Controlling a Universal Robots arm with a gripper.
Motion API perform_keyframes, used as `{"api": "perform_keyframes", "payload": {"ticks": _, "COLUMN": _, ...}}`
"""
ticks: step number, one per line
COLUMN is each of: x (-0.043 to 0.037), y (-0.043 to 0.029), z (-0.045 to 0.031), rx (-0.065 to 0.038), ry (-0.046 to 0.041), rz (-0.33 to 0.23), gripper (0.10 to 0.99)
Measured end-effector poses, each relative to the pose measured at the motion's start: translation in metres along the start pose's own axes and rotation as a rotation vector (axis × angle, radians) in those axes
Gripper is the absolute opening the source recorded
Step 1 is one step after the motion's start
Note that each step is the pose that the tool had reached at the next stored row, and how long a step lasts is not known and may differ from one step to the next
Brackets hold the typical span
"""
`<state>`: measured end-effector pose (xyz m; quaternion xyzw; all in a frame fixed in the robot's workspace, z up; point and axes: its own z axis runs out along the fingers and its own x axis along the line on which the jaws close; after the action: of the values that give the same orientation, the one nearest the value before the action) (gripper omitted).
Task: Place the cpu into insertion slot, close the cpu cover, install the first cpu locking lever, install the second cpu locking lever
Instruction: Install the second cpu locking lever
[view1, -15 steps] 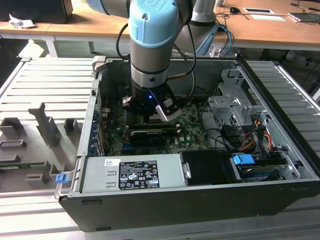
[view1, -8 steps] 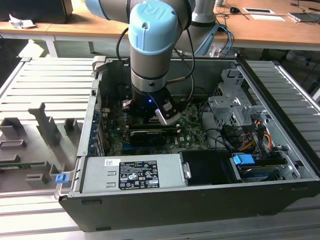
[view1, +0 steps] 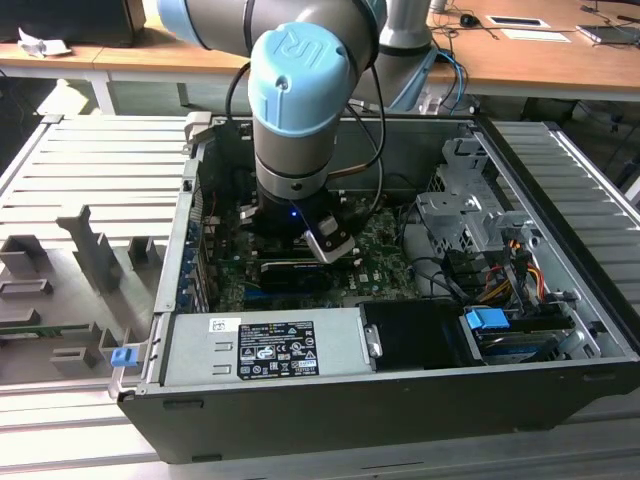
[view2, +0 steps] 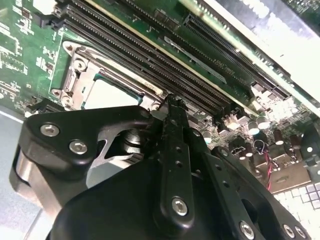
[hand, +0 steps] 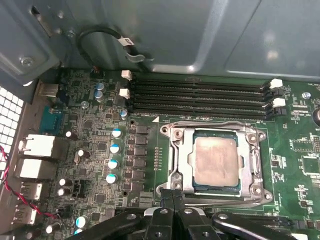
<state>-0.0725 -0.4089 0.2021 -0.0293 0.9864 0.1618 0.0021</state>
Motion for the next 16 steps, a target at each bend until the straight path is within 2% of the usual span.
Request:
{"api": "perform_keyframes", "payload": {"ticks": 5, "x": 0.0018, "y": -0.0018, "z": 0.0054, "rx": -0.022, "ry": -0.0010, "rz": 0.000, "gripper": 0.106}}
{"api": "perform_keyframes", "payload": {"ticks": 9, "x": 0.0019, "y": -0.0025, "z": 0.0086, "rx": -0.044, "ry": -0.0026, "rz": -0.001, "gripper": 0.106}}
{"api": "perform_keyframes", "payload": {"ticks": 12, "x": 0.0021, "y": -0.0030, "z": 0.0100, "rx": -0.048, "ry": -0.0026, "rz": -0.001, "gripper": 0.106}}
{"api": "perform_keyframes", "payload": {"ticks": 16, "x": 0.0021, "y": 0.0020, "z": -0.0041, "rx": -0.048, "ry": -0.0026, "rz": -0.001, "gripper": 0.106}}
